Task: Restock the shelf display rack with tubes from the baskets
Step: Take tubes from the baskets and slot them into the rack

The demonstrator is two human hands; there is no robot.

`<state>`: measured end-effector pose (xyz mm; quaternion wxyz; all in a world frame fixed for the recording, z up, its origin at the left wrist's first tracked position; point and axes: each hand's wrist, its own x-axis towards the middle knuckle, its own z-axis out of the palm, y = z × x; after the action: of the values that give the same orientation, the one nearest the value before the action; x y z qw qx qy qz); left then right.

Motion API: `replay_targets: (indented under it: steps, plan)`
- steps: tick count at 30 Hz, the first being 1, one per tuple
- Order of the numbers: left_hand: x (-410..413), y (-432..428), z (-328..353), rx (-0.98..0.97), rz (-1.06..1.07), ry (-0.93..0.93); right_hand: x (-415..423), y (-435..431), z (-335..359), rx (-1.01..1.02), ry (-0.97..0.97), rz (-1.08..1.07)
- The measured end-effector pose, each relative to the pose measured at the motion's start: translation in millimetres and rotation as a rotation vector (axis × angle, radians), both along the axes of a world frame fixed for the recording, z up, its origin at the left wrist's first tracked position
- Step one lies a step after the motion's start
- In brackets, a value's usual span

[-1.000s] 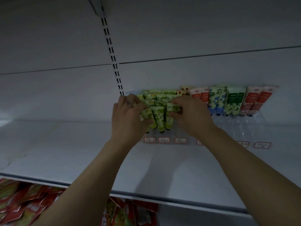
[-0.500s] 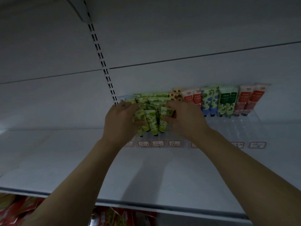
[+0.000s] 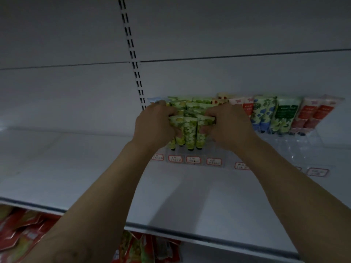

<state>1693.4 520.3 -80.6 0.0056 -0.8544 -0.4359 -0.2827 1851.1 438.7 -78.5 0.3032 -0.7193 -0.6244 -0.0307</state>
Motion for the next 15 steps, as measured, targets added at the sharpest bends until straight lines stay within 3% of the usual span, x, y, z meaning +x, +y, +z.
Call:
replay_targets:
  steps: [6,10,15]
  plan:
    - [6,1,7,-0.093,0.038,0.034,1,8,-4,-0.047,-0.067,-0.031]
    - [5,-2,0,-0.044,0.060,0.013,-3,11,-4,-0.057,-0.111,-0.060]
    - [-1,-9,1,0.048,0.019,0.113,-6,5,-6,-0.054,-0.151,-0.104]
